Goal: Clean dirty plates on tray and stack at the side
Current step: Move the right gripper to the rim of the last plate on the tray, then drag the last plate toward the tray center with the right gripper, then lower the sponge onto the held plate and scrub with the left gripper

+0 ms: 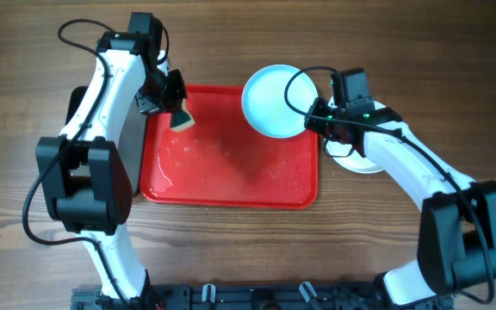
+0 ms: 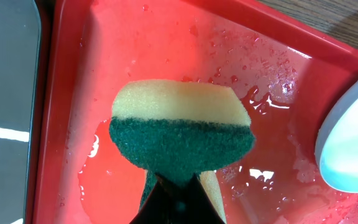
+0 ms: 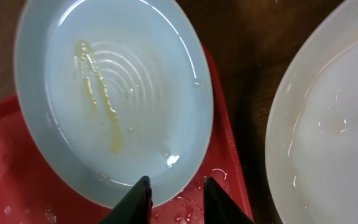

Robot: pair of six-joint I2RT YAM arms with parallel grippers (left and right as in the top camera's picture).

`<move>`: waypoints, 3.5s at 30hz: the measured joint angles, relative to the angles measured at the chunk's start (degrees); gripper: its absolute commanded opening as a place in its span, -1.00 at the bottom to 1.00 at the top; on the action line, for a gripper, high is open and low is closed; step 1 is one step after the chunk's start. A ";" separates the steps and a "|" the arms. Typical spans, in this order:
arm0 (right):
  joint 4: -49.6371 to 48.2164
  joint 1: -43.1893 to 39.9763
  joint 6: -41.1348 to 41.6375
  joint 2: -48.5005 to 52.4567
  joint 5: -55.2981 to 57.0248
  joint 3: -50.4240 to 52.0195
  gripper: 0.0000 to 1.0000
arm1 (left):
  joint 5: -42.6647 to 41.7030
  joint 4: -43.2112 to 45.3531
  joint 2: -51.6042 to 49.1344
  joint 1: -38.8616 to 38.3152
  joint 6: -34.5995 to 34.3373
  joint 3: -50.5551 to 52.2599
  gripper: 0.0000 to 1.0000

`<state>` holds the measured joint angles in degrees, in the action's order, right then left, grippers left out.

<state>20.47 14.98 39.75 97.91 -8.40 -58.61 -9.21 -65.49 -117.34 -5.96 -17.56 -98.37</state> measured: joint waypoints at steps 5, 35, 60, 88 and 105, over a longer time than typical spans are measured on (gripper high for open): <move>-2.62 0.68 1.90 4.55 0.24 0.00 -0.47 | 0.00 0.00 0.00 0.00 0.00 0.00 -0.92; 12.33 14.71 -9.07 7.32 -5.51 -10.64 -0.21 | 0.00 0.00 0.00 0.00 0.00 0.00 -0.92; 12.55 13.20 -45.07 18.69 -1.88 -18.47 -0.90 | 0.00 1.49 0.00 0.00 0.00 0.00 -0.92; 14.56 15.15 -5.22 24.04 -9.33 -24.79 -0.92 | 0.00 0.61 0.00 -0.09 -0.02 0.04 -0.92; 13.99 15.15 -5.07 24.37 -9.40 -24.81 -0.91 | 1.64 19.34 1.42 -7.08 2.10 18.86 -0.92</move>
<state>34.46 30.13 34.68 122.28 -17.80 -83.42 -7.57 -46.15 -115.92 -13.04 -15.46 -79.50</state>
